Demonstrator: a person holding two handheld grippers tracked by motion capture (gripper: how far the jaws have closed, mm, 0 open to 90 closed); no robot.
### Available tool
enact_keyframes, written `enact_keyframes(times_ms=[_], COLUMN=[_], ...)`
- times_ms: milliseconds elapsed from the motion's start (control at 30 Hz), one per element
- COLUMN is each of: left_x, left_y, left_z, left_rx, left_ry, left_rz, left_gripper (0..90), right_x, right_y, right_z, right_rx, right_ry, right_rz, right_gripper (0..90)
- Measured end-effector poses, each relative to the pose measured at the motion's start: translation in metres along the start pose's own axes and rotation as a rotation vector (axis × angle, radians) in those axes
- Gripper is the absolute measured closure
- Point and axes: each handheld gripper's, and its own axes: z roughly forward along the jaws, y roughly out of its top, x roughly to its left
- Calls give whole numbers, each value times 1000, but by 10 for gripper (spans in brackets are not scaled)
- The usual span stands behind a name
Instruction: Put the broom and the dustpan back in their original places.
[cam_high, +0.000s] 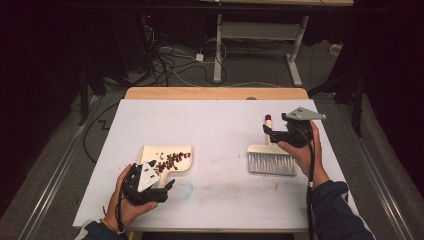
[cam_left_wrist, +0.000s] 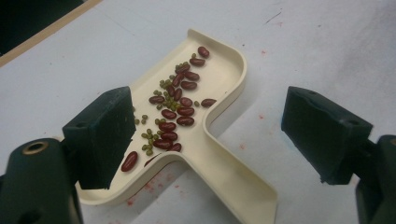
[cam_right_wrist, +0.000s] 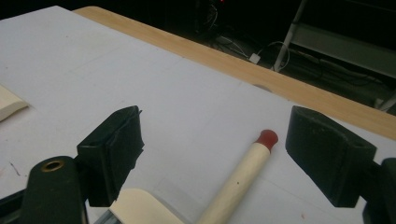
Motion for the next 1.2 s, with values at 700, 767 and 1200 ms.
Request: enact_keyframes(times_ms=[700,767,1200], left_x=[-5,-5,-7], left_y=[0,0,1], left_z=[3,3,5], left_rx=[29,29,41], left_ry=[-9,-9,-6], left_rz=[18,19,32], left_gripper=[168,168,168], right_x=[18,19,28], right_y=[6,6,1], right_z=[-35,-39,-57], right_rx=[-55,-63,-83], right_ry=[-5,-5,27], right_rz=[-70,-86,-143], right_gripper=[207,209,215])
